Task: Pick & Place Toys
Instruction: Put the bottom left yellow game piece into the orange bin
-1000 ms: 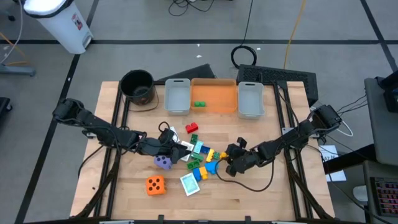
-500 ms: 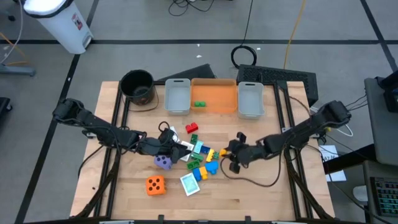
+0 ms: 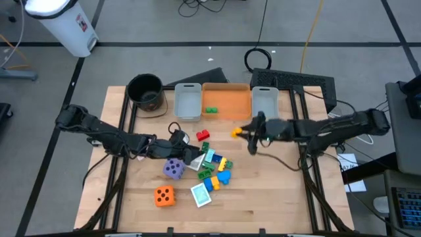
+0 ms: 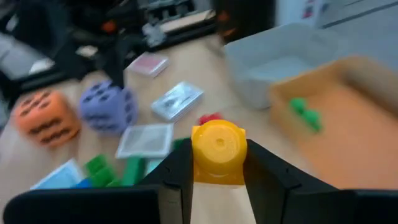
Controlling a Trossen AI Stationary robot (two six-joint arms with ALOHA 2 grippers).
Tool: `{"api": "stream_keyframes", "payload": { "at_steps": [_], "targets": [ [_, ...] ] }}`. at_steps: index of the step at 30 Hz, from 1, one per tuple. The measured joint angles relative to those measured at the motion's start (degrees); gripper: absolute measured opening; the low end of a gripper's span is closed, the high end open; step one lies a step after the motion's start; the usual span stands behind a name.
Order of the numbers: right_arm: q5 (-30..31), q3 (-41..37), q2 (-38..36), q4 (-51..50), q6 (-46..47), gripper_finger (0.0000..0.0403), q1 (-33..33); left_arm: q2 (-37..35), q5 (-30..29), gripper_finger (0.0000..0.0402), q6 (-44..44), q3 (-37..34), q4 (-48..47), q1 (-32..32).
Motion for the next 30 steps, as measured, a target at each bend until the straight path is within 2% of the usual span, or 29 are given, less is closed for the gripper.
{"api": "stream_keyframes", "payload": {
  "at_steps": [3,7,10,14,20,26,30],
  "targets": [
    [-0.4,1.7,-0.6,-0.5,-2.2,0.0093,-4.6,0.0,0.0,0.0255,1.7,0.0,0.0,2.1],
    [-4.4,6.9,0.6,-0.3,-5.9,0.0093,-11.0,0.0,1.4,0.0255,3.0,0.0,0.1,6.2],
    [-7.3,12.1,2.9,-2.6,-8.6,0.0093,-15.6,0.0,6.2,0.0255,7.7,0.0,0.7,10.2],
    [-7.5,20.9,7.7,-8.2,-13.5,0.0093,-21.1,0.0,12.9,0.0255,13.8,0.0,3.4,15.5],
    [-16.3,31.9,17.5,-10.6,-16.3,0.0093,-28.9,0.0,22.4,0.0255,20.3,0.0,10.7,22.7],
    [-21.6,34.3,25.7,-10.6,-14.7,0.0093,-34.2,0.0,31.1,0.0255,22.2,0.0,13.7,29.0],
    [-25.4,34.4,29.3,-10.9,-13.2,0.0093,-35.0,0.0,37.1,0.0255,22.1,0.0,13.7,32.1]
  ]
}}
